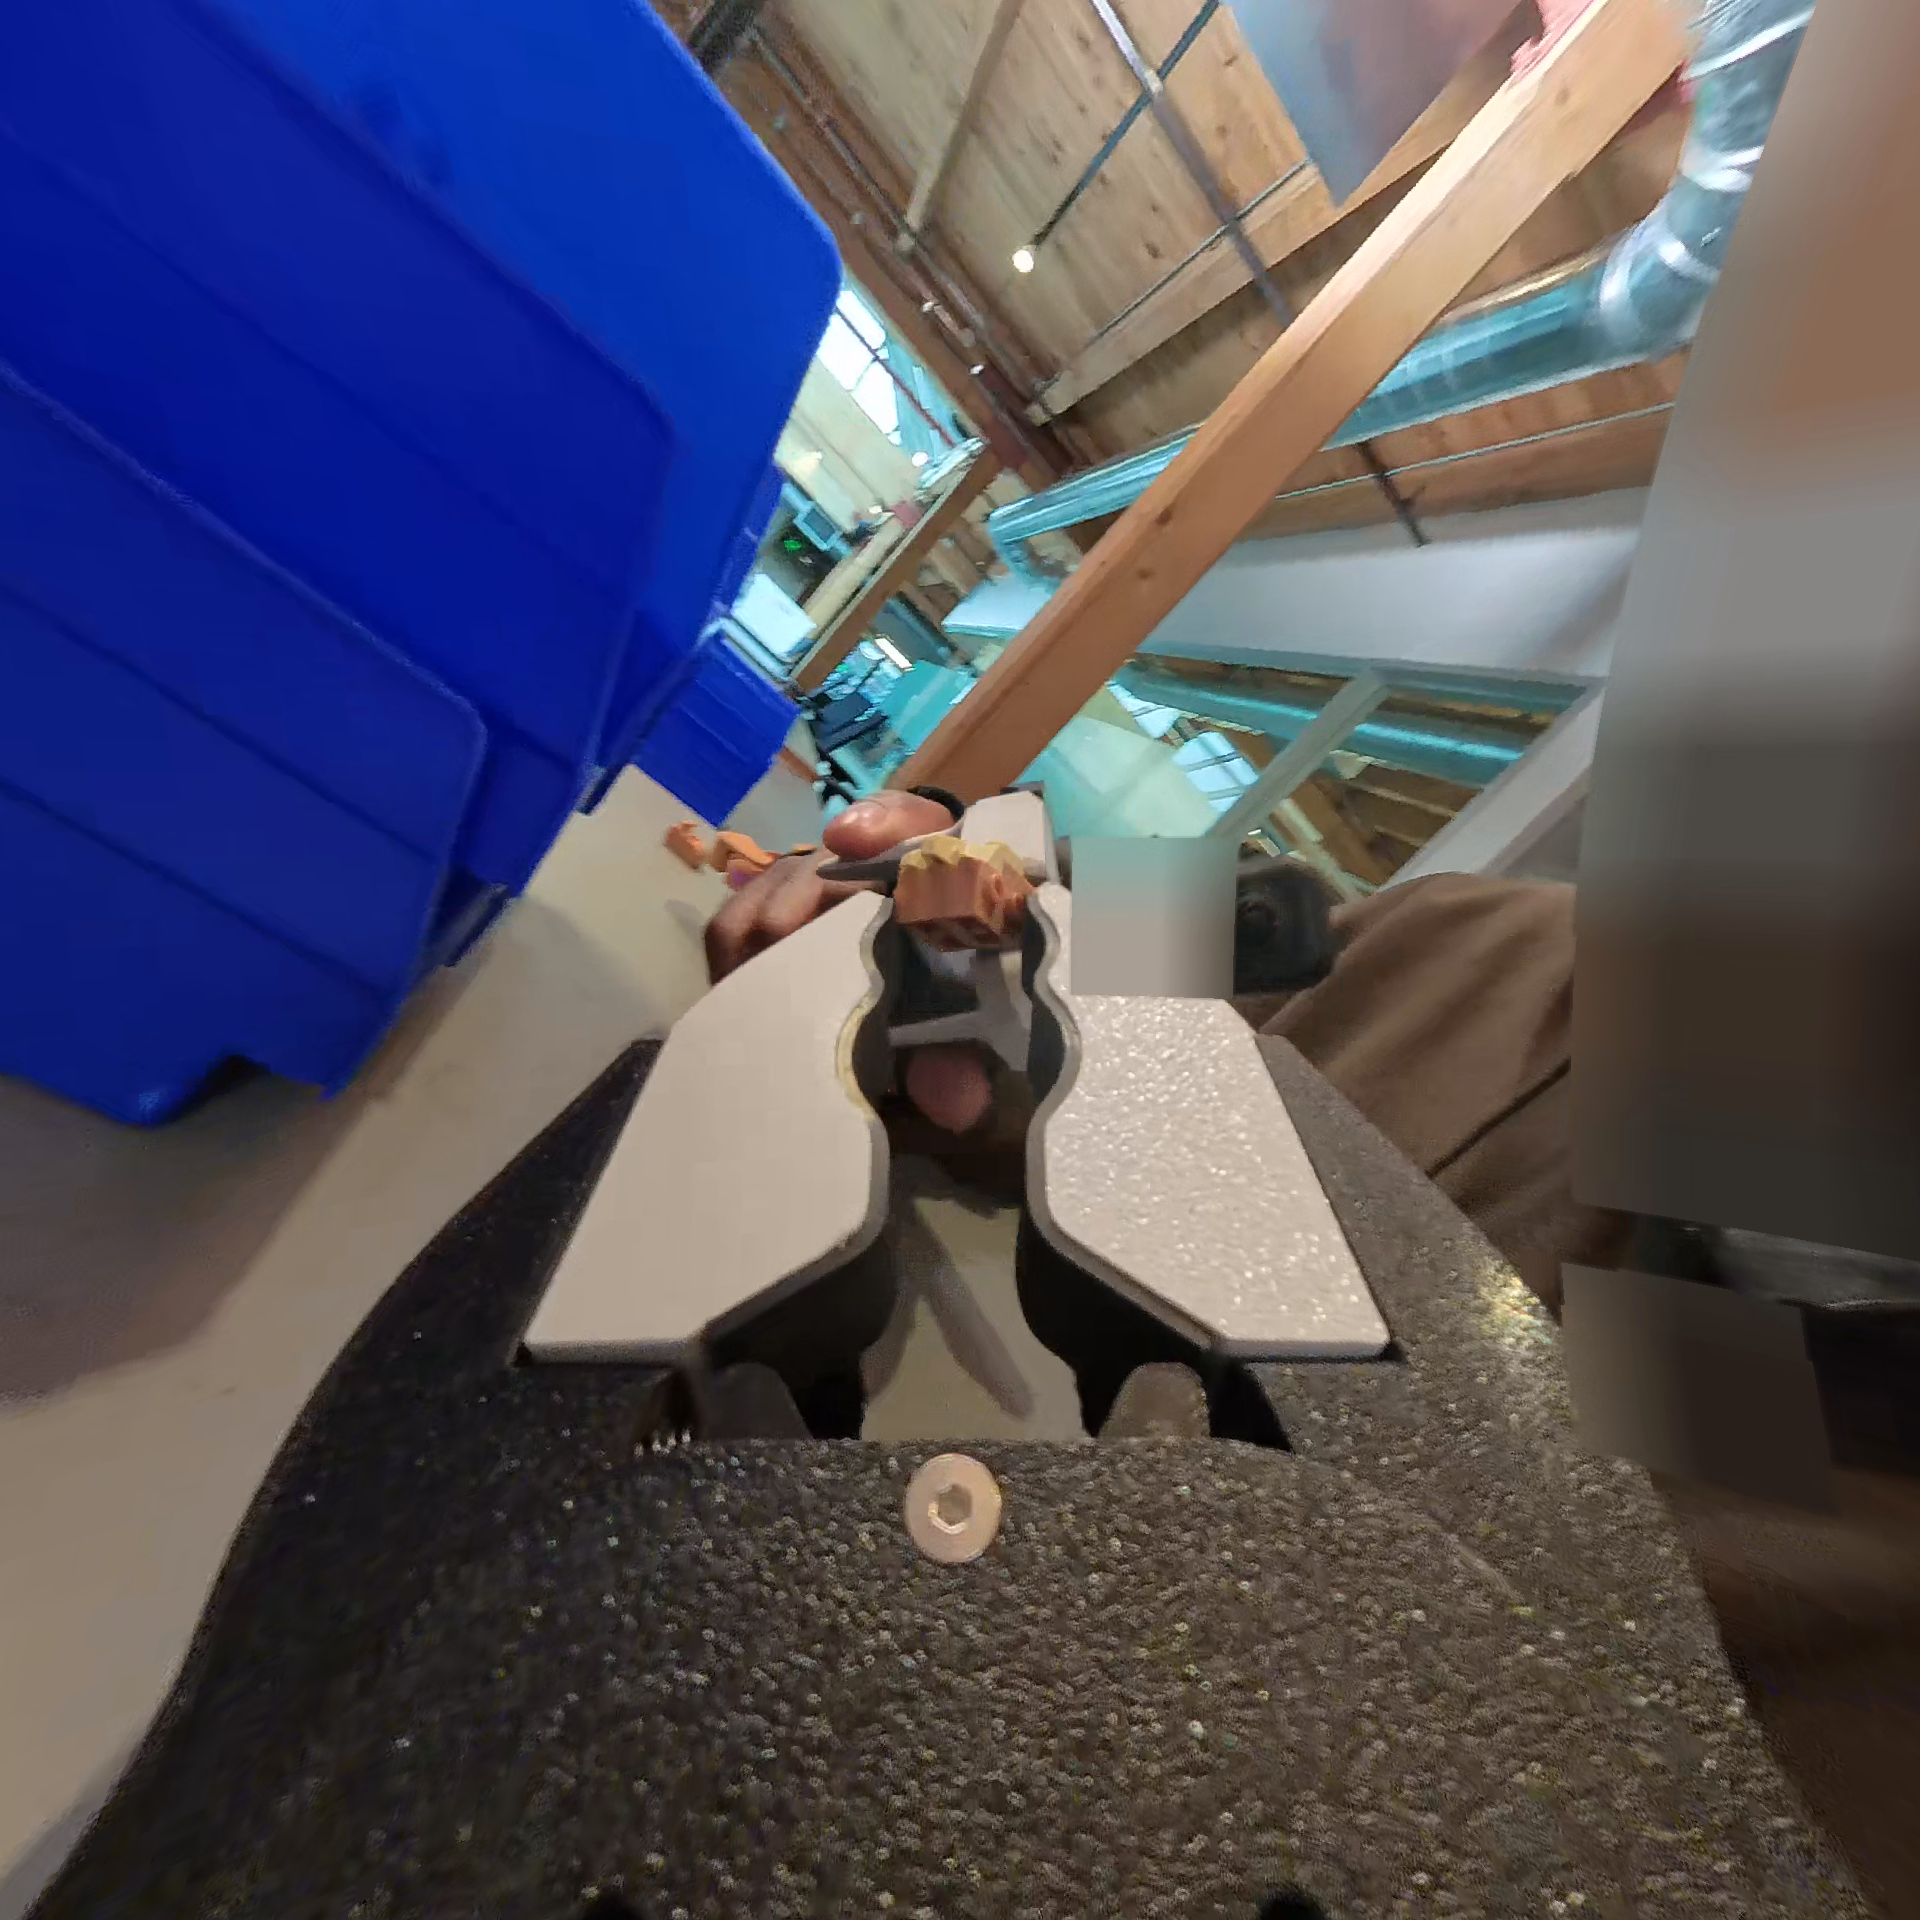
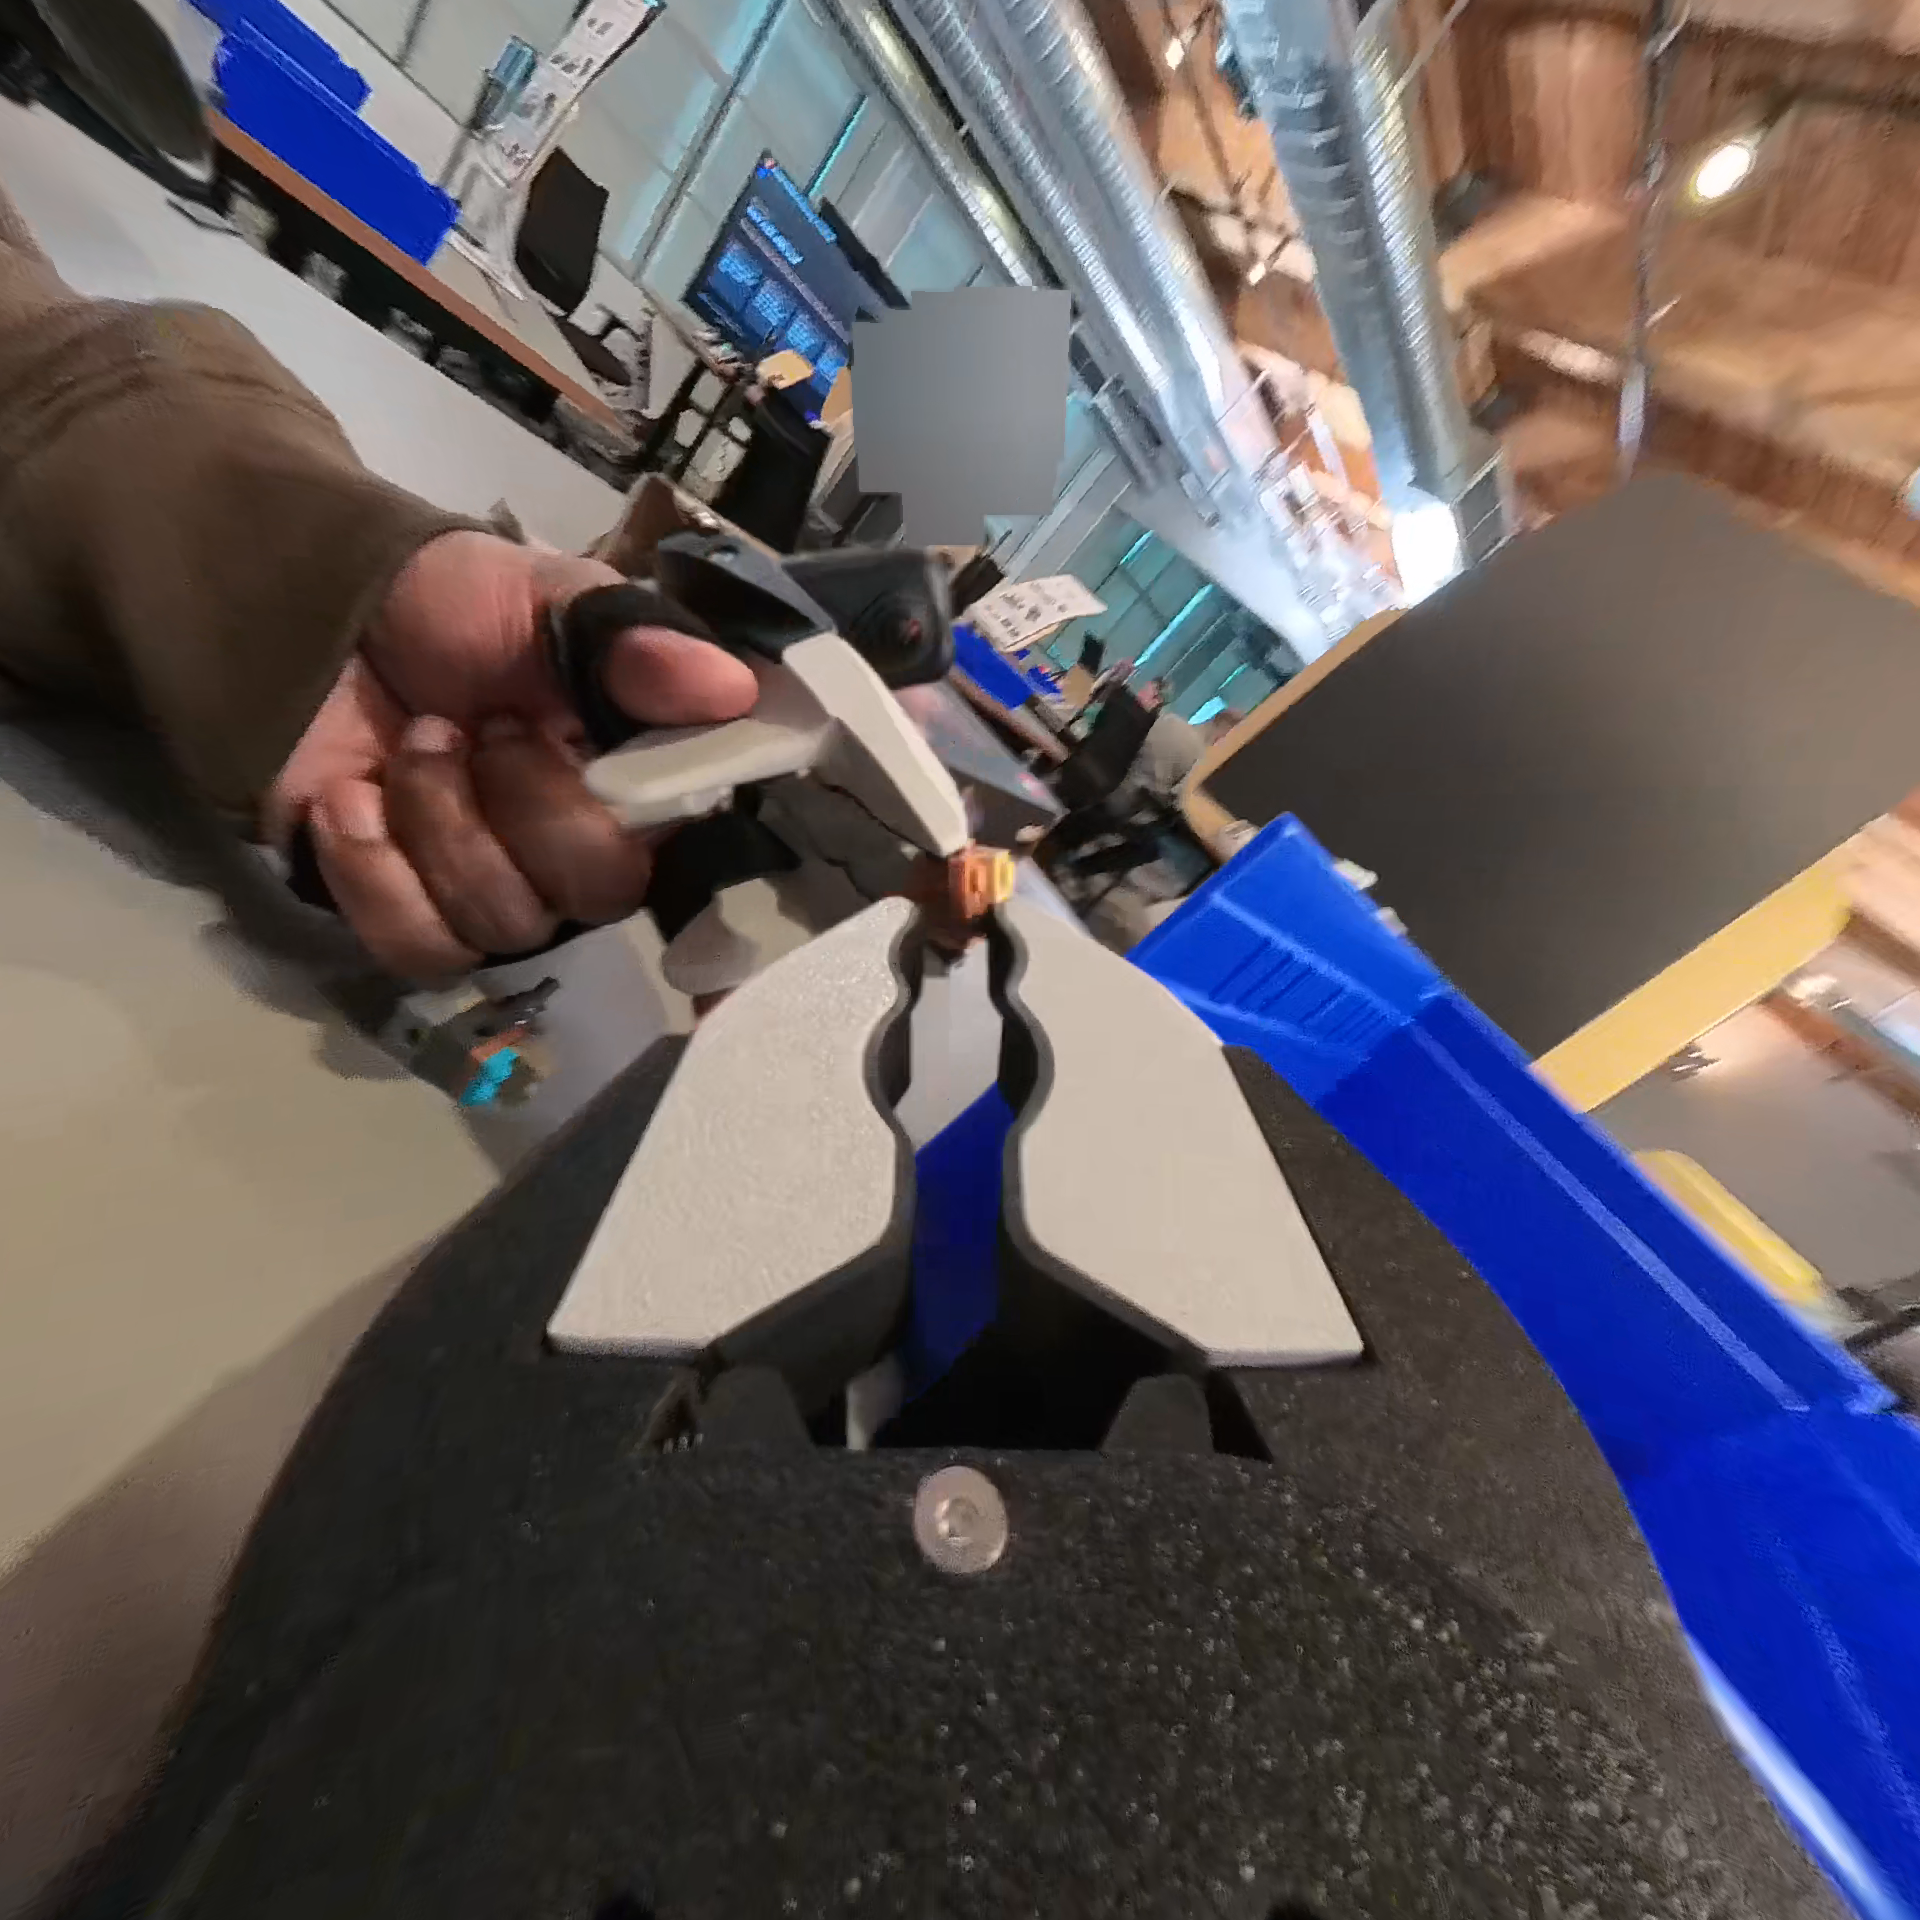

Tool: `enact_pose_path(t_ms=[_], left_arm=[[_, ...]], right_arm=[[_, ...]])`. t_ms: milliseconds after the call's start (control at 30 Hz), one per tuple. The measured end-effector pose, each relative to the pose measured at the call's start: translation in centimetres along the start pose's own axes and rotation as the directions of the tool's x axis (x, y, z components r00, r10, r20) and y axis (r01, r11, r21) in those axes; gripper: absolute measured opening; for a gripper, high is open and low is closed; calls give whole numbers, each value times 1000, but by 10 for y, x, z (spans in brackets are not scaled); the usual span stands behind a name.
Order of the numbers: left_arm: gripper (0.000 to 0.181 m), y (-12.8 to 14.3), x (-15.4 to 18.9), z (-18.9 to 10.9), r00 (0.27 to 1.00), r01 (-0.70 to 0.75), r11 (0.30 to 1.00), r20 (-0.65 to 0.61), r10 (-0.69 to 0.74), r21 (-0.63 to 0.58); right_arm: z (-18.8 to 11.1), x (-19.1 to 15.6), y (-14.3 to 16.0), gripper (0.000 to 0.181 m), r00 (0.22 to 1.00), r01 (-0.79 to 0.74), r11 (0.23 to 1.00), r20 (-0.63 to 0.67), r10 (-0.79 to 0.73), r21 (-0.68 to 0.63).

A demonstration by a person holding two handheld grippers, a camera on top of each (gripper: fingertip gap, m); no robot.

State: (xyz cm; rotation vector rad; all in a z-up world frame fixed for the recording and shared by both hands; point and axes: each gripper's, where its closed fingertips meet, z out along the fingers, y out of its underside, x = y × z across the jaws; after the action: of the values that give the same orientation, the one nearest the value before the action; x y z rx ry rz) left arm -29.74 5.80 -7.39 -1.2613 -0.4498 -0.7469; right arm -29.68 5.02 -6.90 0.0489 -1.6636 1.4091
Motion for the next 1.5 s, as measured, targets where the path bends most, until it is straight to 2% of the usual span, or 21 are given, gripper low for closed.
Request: enact_pose_path(t_ms=[100,200,267,367,467,533,633,733,867,1000,1167,1267,1333,1433,1500], left_arm=[[22,1,-9,-4,986,-122,991,103,127,-61],[22,6,-19,-8,922,-284,937,209,325,-204],[22,9,-22,-12,845,-401,859,234,481,-318],[22,16,-27,-18,680,-552,675,204,704,-490],[22,27,-26,-16,532,-649,483,104,840,-588],[22,34,-28,-14,465,-663,397,67,883,-634],[22,43,-31,-13,429,-670,335,23,903,-663],[22,45,-32,-12,413,-670,312,11,911,-673],[22,48,-32,-13,437,-661,326,7,899,-676],[19,40,-30,-16,528,-634,445,67,847,-632],[19,22,-30,-26,567,-621,525,129,813,-582],[19,26,-28,-22,602,-619,554,117,790,-557],[19,27,-25,-19,642,-607,594,115,758,-529],[19,26,-19,-15,709,-584,668,109,696,-461],[19,23,-13,-12,759,-559,726,106,643,-401]], right_arm=[[1,-8,8,24,977,-172,983,118,178,-59],[-1,-12,16,26,893,-369,920,226,390,-132],[-3,-9,18,25,816,-491,856,261,516,-158],[-6,-6,23,25,717,-602,774,291,633,-199],[-7,-13,29,25,714,-580,779,311,628,-240],[-7,-21,30,24,722,-546,797,337,604,-260],[-7,-31,31,24,734,-502,818,362,574,-281],[-8,-36,31,18,732,-484,826,382,564,-290],[-9,-39,32,16,731,-469,830,395,556,-301],[-10,-32,28,16,731,-490,825,384,565,-281],[-14,-13,28,16,658,-613,749,364,660,-251],[-12,-17,27,16,699,-568,786,362,617,-243],[-12,-9,15,16,738,-553,814,351,577,-176],[-11,28,-1,16,812,-541,840,236,534,-38],[-11,64,-6,16,847,-528,848,95,523,44]])
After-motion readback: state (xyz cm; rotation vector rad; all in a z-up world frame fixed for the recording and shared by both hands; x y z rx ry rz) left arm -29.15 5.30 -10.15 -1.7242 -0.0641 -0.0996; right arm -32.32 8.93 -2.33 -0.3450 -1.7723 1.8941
